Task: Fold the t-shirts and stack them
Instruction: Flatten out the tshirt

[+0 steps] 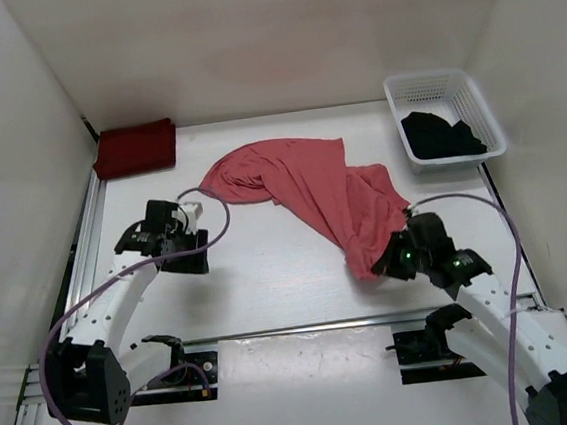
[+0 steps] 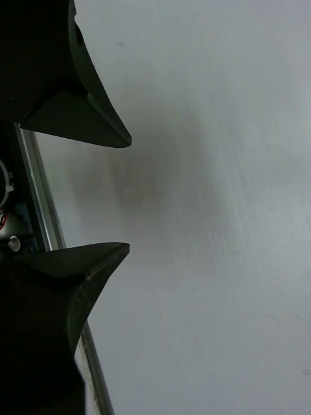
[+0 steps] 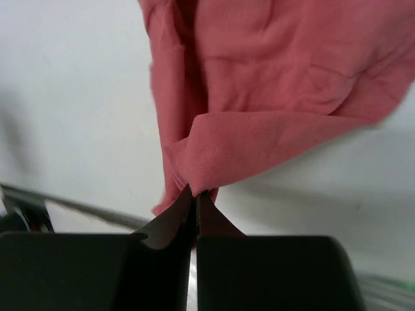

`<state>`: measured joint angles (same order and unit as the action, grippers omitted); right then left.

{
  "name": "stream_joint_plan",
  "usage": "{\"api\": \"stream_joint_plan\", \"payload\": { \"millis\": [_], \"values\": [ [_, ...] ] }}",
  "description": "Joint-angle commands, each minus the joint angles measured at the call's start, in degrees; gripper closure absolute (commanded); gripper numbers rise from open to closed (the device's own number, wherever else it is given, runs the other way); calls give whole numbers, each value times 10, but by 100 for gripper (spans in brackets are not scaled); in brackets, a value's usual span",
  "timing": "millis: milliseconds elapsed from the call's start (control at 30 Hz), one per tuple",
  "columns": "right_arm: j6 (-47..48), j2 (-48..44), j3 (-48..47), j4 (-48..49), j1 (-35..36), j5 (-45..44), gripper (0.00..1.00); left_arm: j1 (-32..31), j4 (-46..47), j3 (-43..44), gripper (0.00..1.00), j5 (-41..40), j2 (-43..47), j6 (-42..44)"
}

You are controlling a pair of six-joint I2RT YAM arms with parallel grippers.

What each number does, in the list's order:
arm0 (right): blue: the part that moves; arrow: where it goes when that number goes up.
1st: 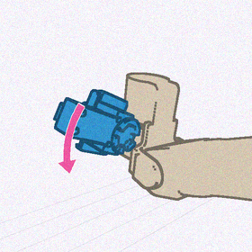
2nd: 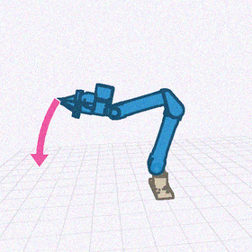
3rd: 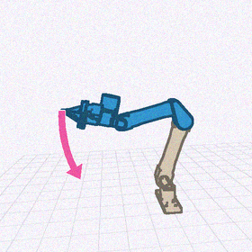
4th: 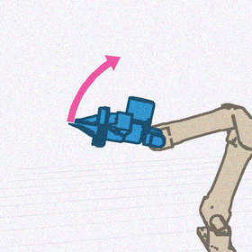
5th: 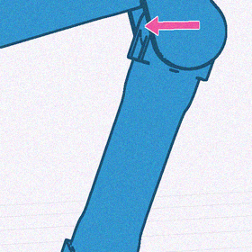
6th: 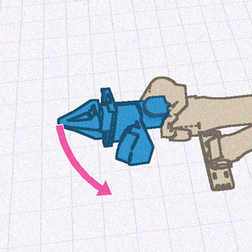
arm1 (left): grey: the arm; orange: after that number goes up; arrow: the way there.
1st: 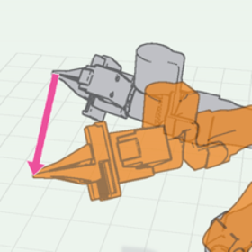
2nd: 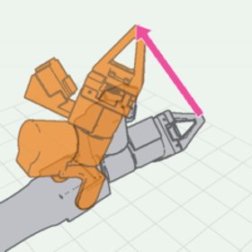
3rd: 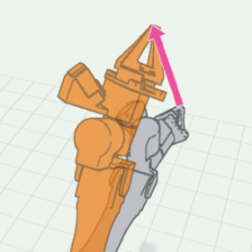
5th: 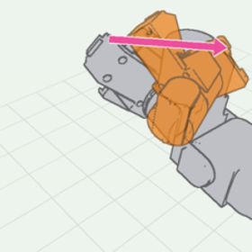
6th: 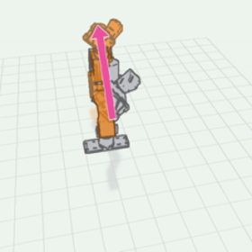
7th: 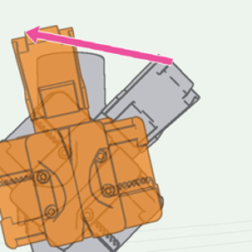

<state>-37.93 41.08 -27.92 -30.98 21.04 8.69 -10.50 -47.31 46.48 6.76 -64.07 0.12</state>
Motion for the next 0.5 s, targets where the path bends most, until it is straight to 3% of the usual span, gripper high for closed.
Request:
{"api": "stream_joint_plan", "payload": {
  "millis": [0,100,233,333,467],
  "values": [
    [-41,-42,-17,35,69,0,100,-18,8,6,28,-8,40,-1],
    [45,-31,-98,28,124,7,100,-18,8,55,19,-33,-8,-1],
    [159,41,-383,-41,158,59,100,-18,8,144,17,-68,-95,-1],
    [213,80,-513,-65,158,44,100,-12,20,224,15,-68,-174,-1],
    [285,139,-575,-80,121,-16,100,-7,25,328,15,-111,-295,-1]
  ]
}}
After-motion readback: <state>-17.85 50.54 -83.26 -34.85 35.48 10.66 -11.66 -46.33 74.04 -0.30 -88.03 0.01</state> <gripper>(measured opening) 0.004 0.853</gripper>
